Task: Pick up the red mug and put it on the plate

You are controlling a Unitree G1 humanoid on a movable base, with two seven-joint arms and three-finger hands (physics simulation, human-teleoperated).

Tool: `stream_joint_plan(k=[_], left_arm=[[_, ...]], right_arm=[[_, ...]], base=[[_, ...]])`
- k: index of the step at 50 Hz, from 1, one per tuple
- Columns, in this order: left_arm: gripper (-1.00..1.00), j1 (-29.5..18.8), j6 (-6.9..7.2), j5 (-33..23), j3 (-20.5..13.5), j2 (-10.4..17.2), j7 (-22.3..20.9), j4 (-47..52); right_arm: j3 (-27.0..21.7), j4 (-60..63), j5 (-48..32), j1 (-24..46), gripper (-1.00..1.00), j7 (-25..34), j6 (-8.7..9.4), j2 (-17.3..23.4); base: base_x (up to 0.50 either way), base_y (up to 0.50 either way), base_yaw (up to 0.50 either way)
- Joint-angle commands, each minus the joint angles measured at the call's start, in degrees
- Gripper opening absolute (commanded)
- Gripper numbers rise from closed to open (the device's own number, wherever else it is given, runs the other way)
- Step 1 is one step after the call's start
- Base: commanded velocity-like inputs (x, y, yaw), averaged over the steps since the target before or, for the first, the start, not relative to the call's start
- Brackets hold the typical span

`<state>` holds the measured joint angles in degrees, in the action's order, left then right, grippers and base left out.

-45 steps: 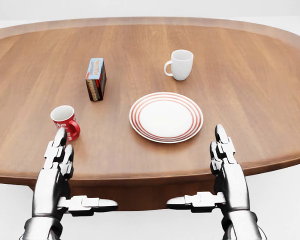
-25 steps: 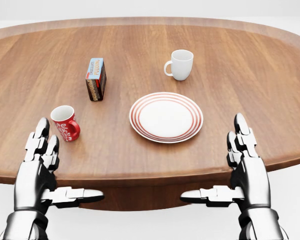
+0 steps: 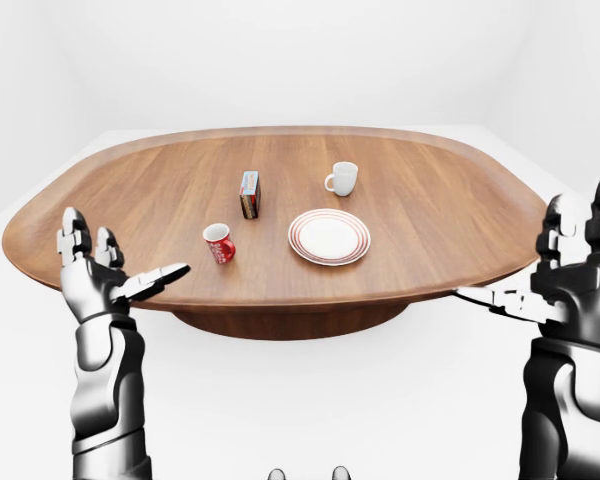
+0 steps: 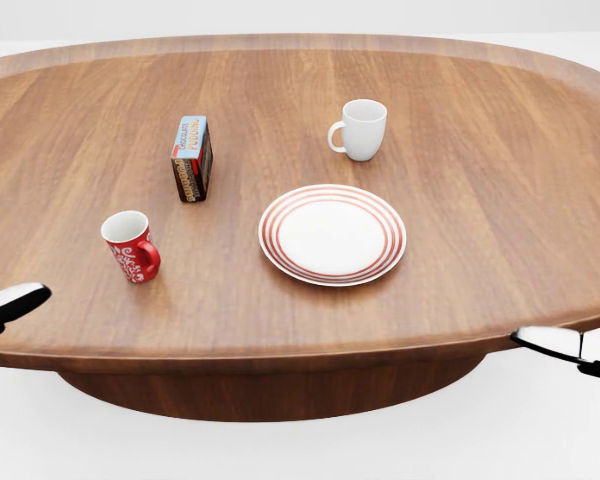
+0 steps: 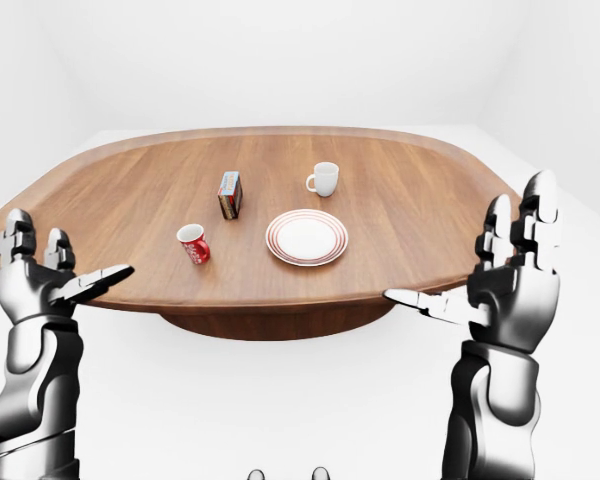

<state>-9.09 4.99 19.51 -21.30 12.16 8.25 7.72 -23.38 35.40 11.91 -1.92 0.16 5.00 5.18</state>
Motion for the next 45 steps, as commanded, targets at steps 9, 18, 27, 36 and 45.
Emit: stream_joint_plan(k=[9,18,27,36,45], left_arm=[[1.00,-1.2,-0.79,6.4,-4.4,3.6,7.1,-0.8],[1.00,-1.3,-1.22,5.9,-4.0,3.3,7.0,-1.4],[1.00,-0.9,-0.88,5.7,-4.1,3.4,7.6,-0.4],[1.00,-1.3,-1.96,5.5,-4.1,3.3,7.1,-1.8],[1.00,-1.1,-1.83,5.6,-4.1,3.4,7.2,-1.5]], right_arm=[[-4.6,3.7,3.8,0.0,1.00,-1.1,0.00,1.1],[-4.0,4.0,3.9,0.2,1.00,-0.5,0.00,1.3],[-3.5,3.9,3.9,-0.4,1.00,0.9,0.00,1.0],[-3.5,3.8,3.7,-0.3,1.00,1.1,0.00,0.9],[-3.6,3.8,3.7,-0.1,1.00,1.2,0.00,0.9]], base=[[0.00,0.00,0.00],[0.11,0.00,0.00],[0.35,0.00,0.00],[0.50,0.00,0.00],[0.50,0.00,0.00]])
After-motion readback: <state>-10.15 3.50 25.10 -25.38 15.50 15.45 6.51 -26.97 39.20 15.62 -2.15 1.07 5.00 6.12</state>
